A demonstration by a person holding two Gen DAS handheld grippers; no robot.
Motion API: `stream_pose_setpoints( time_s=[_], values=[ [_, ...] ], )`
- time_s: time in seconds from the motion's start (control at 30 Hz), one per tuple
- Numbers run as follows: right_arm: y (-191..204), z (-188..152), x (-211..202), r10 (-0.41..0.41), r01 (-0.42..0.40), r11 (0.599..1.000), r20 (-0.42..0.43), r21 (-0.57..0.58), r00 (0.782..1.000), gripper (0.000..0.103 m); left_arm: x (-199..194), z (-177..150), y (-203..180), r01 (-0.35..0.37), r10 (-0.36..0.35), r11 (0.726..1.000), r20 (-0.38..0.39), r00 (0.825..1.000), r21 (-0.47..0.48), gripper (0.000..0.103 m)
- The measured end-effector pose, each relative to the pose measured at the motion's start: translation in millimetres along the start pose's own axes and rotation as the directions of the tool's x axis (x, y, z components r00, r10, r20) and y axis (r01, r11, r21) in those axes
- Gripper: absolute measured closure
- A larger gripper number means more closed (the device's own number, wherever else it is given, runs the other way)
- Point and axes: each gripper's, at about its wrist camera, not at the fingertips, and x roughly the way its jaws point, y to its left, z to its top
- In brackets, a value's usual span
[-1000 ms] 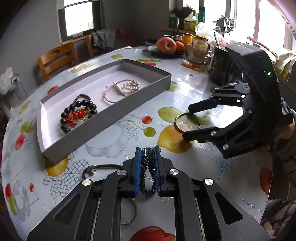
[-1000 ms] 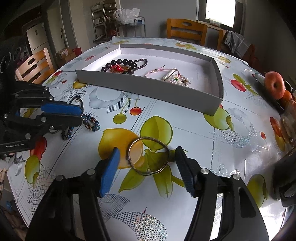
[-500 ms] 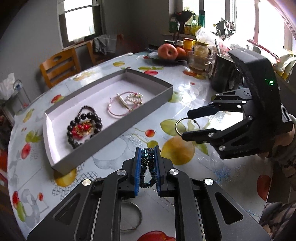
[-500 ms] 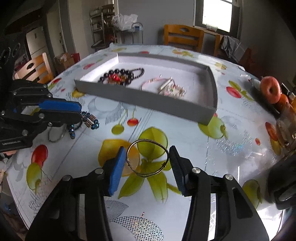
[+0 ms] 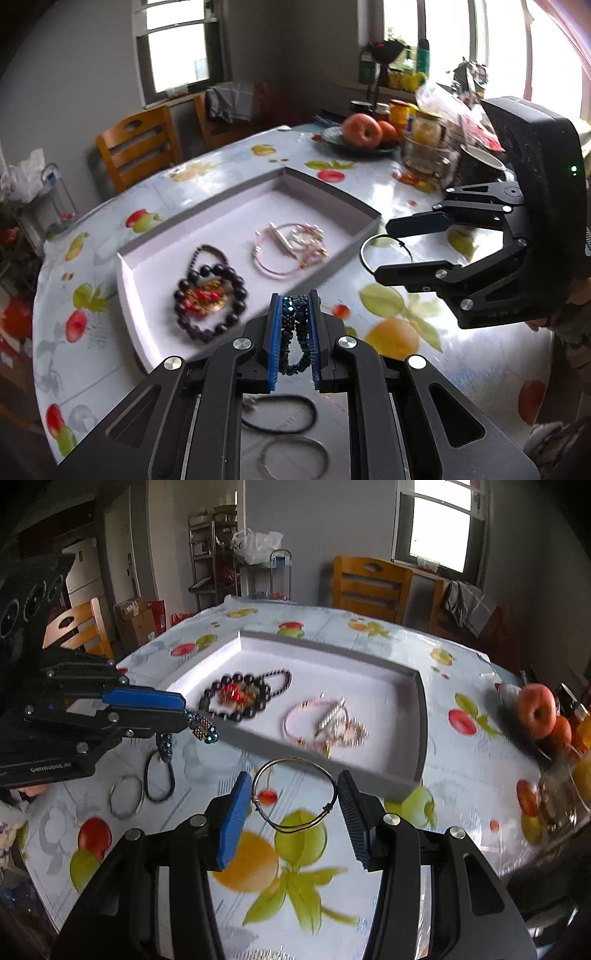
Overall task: Organize jewelry
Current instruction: 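Carry both items into the tray and open both tools to release them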
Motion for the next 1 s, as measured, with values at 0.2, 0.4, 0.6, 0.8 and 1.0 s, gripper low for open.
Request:
stream_pose_setpoints(
  time_s=[0.2, 0.4, 0.6, 0.8, 1.0],
  values=[
    [-14.8, 23.9, 18.9, -0.001, 0.001, 1.000, 0.012, 0.029, 1.000, 0.055, 10.8, 14.6, 28.4, -0.019, 0.021, 0.997, 0.025, 0.999, -0.074, 0.088],
    [-37.3, 34.9, 47.5, -0.010, 0.010, 0.996, 0.000, 0.086, 1.000, 0.055, 28.5, 21.7, 51.4, -0.041, 0.047, 0.990, 0.041, 0.998, -0.137, 0.088],
    [-52.5, 32.1, 75.1, -0.011, 0.015, 0.991, -0.028, 0.130, 1.000, 0.055, 52.5, 17.1, 74.3, -0.058, 0.064, 0.978, 0.023, 0.998, -0.202, 0.088],
    [-57.1, 23.7, 89.9, -0.011, 0.017, 0.989, -0.041, 0.150, 0.999, 0.055, 67.3, 8.6, 81.6, -0.069, 0.071, 0.975, 0.000, 0.997, -0.213, 0.088],
    [-56.4, 22.4, 93.1, -0.010, 0.015, 0.988, -0.031, 0.155, 0.999, 0.055, 75.0, 5.0, 82.1, -0.075, 0.074, 0.973, -0.011, 0.997, -0.216, 0.088]
  ],
)
